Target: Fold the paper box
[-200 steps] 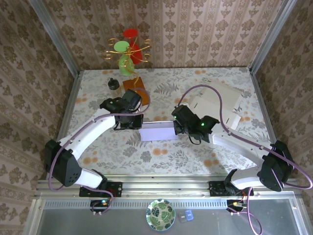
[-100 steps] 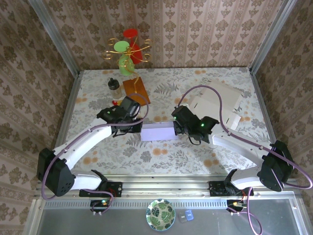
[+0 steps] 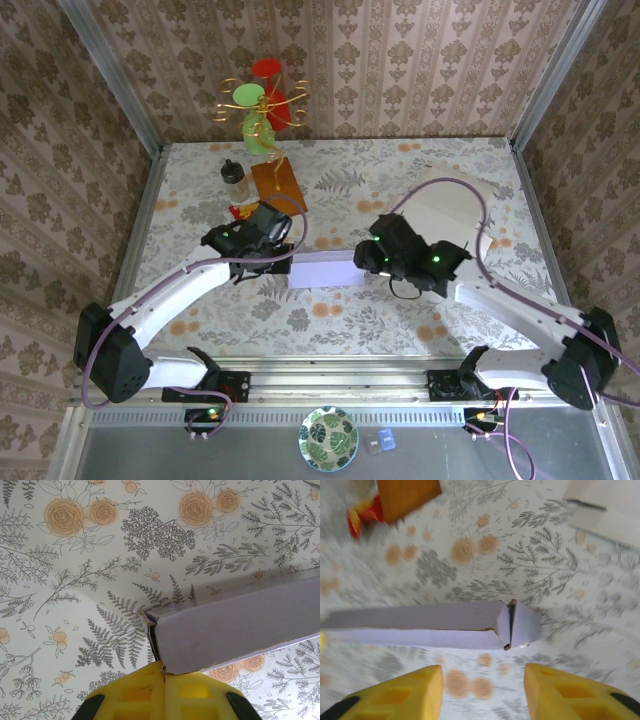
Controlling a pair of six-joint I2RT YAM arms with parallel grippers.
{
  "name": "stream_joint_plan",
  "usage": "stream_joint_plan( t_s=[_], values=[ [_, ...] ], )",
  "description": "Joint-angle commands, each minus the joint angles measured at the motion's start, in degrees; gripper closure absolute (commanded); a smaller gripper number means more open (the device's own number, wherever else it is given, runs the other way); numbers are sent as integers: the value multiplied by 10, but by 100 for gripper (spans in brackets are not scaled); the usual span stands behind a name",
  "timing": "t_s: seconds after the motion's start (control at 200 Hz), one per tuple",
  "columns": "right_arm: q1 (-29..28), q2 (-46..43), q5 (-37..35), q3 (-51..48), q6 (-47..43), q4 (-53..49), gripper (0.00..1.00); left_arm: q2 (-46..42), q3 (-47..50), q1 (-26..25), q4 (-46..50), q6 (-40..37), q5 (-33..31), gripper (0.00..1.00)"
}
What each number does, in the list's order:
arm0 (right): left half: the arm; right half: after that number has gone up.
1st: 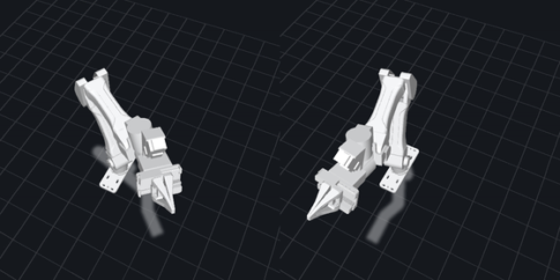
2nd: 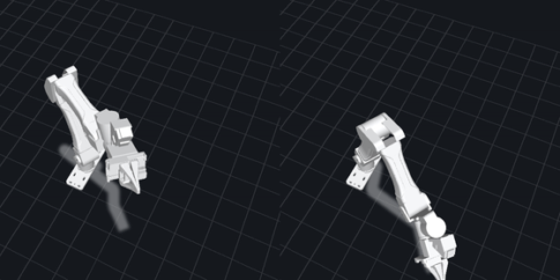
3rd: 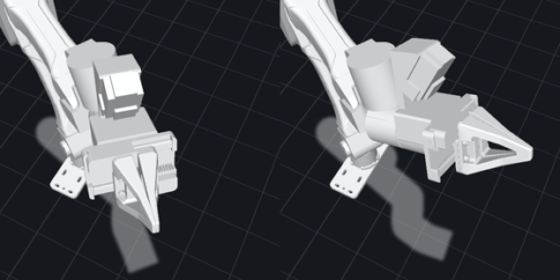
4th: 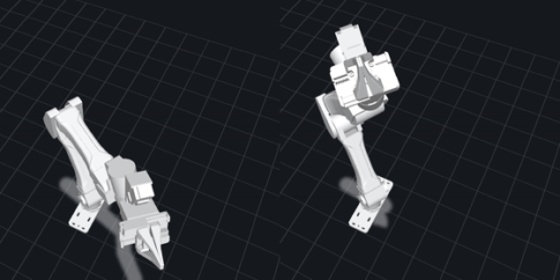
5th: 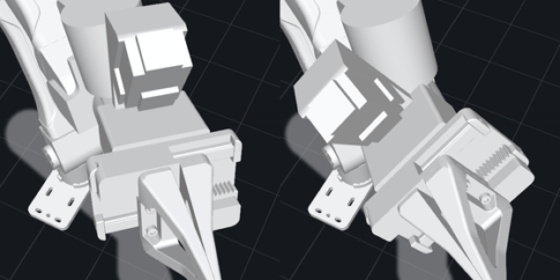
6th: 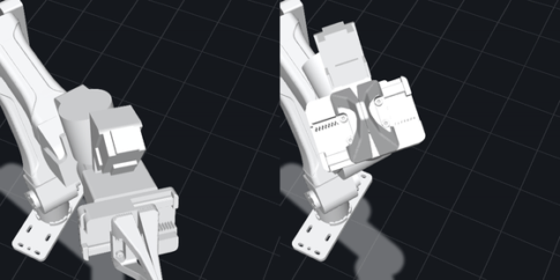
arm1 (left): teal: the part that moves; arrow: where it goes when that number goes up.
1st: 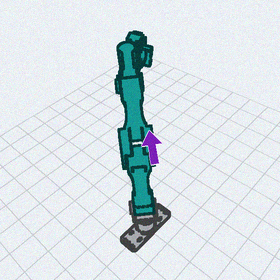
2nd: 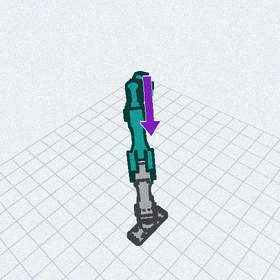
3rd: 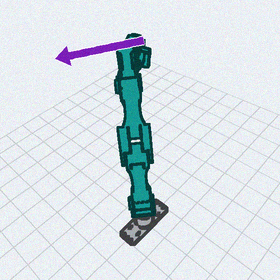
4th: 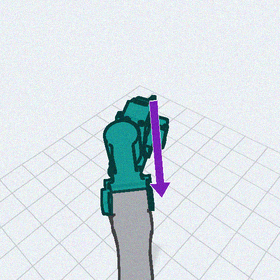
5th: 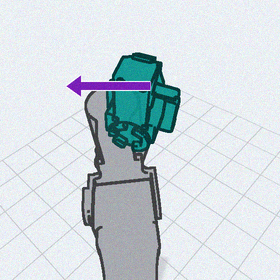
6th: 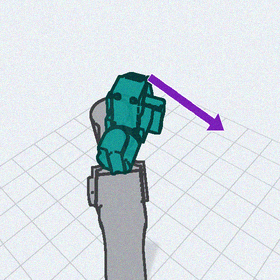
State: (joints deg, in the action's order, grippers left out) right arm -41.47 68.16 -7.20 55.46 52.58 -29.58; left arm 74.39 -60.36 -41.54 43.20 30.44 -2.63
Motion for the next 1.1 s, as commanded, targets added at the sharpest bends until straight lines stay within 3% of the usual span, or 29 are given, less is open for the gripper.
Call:
stream_joint_plan(
  t_s=[0.0,0.18,0.35,0.815,1.095],
  values=[
    [37,-46,83,-55,215,80,46,9,15,-9,37,5,3,100],
    [62,-70,90,-146,439,252,36,10,13,-14,39,8,-4,100],
    [63,-55,92,-171,520,296,34,11,13,-16,41,9,-6,100],
    [62,-24,114,-204,541,335,47,22,-1,-16,43,7,-4,100],
    [62,-11,112,-204,520,329,65,14,-9,-16,47,16,4,99]
  ],
)
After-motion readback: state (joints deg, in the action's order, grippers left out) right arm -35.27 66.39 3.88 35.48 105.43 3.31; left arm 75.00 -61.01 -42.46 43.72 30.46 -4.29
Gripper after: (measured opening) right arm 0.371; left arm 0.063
